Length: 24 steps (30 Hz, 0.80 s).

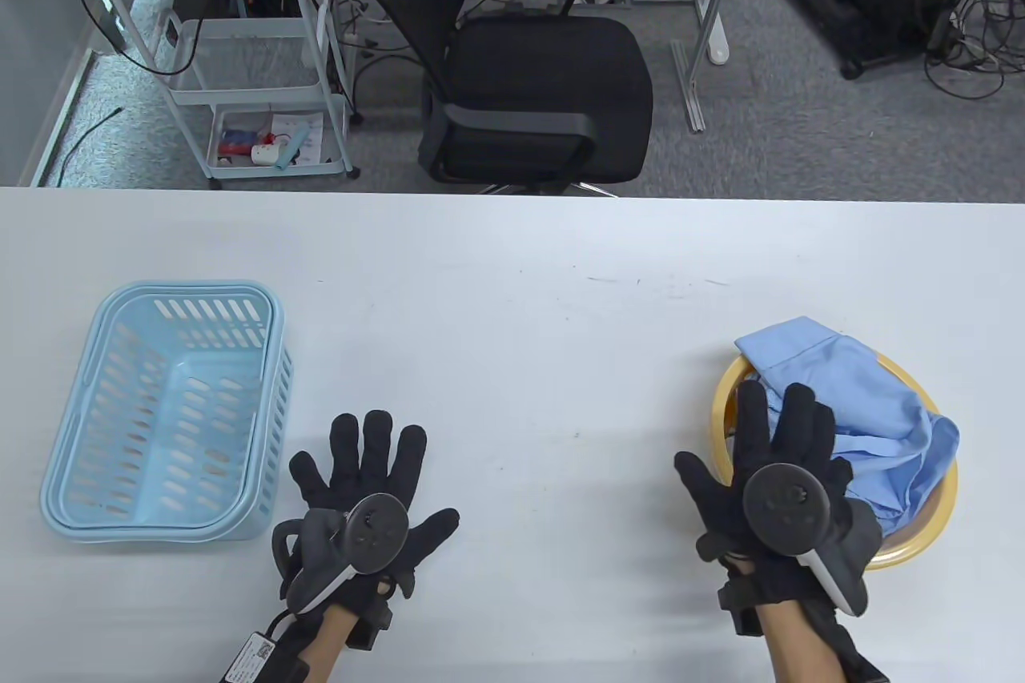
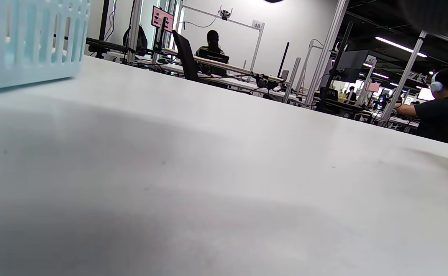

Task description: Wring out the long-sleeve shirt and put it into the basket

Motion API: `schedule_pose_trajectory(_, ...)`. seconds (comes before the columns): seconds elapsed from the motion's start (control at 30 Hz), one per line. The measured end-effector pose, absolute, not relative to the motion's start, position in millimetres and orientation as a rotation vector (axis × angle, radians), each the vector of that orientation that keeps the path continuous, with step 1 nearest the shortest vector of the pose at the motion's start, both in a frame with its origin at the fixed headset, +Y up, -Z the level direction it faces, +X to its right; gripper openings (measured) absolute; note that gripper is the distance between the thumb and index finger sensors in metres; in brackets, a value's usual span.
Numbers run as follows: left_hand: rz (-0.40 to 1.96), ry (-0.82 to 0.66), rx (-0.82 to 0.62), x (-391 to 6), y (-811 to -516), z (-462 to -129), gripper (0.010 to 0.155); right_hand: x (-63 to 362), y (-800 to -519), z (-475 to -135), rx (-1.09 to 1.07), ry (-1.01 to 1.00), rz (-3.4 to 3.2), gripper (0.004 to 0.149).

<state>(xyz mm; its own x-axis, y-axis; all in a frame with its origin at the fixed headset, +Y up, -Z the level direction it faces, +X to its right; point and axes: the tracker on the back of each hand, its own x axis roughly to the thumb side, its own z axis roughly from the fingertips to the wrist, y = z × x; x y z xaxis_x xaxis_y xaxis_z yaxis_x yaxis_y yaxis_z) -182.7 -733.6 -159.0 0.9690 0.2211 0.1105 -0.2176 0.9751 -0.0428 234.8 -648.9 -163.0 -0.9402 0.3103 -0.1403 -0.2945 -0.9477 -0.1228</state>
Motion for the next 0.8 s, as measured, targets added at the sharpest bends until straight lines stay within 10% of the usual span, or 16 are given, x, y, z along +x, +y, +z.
schedule_pose_trajectory(0.8, 0.186, -0.101, -0.046, -180, -735, -160, 0.1, 325, -718, -234, -0.688, 0.745, 2.669, 0.128)
